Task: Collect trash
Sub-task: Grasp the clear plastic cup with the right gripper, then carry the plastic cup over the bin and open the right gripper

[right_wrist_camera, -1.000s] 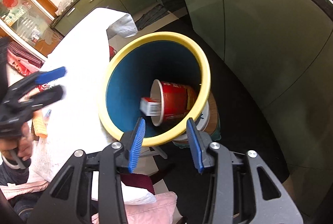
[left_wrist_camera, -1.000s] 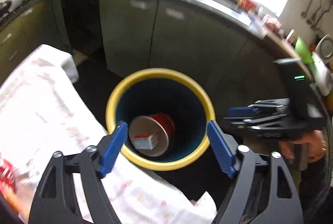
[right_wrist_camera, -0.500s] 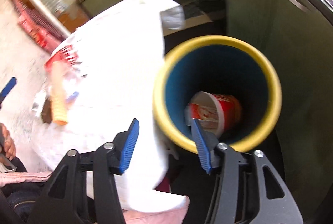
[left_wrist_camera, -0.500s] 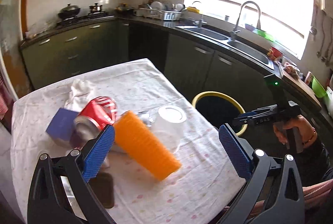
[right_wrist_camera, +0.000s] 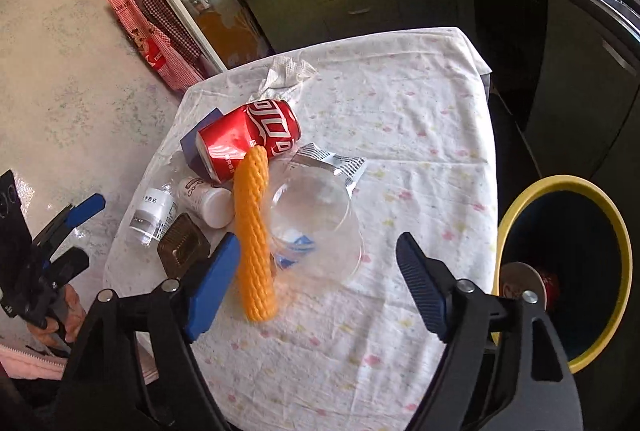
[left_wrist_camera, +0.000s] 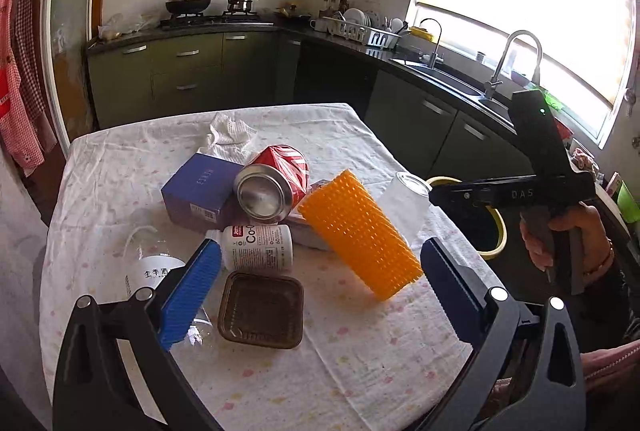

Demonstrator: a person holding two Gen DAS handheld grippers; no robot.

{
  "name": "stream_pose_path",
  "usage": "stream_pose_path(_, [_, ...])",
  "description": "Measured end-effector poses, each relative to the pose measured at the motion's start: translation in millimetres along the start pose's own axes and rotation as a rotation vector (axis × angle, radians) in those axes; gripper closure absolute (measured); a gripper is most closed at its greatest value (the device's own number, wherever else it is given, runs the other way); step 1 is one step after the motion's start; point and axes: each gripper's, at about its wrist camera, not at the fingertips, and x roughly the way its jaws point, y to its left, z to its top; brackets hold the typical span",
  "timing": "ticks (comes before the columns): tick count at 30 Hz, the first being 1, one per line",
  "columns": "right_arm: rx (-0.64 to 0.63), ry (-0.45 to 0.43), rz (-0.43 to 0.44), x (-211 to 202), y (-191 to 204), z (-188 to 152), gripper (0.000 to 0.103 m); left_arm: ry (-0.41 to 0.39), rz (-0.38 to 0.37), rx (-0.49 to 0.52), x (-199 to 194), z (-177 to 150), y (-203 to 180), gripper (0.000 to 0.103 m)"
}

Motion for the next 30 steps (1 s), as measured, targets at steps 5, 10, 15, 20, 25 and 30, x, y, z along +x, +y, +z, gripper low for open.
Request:
stream_pose_path(5, [0.007,0.019,-0.022,18.0,7.6,5.6,0.025,-0.002,0.001,-0.007,-1.6,-5.7,3.7,0.005])
stream_pose_path(10, [-0.020,0.042,-0.073,31.5,18.0,10.7,0.025,0.003,-0.006,-0.027,0.0,-10.9,9.3,0.005])
stream_pose_path(15, [-0.033,0.058,-0.108,40.0,22.9,11.1,0.033,0.004,-0.005,-0.036,0.0,-13.7,11.1,0.005])
stream_pose_path(20, [-0.039,0.043,-0.137,36.2,21.8,10.0,0.049,0.014,-0.009,-0.038,4.2,-16.6,11.0,0.005])
stream_pose_path(25, [-0.037,0.015,-0.141,23.2,21.4,10.6,0.049,0.018,-0.013,-0.033,6.8,-16.8,8.4,0.005])
stream_pose_path(30, [-0.029,-0.015,-0.155,9.4,17.0,10.8,0.049,0.018,-0.013,-0.031,8.0,-17.4,7.6,0.005])
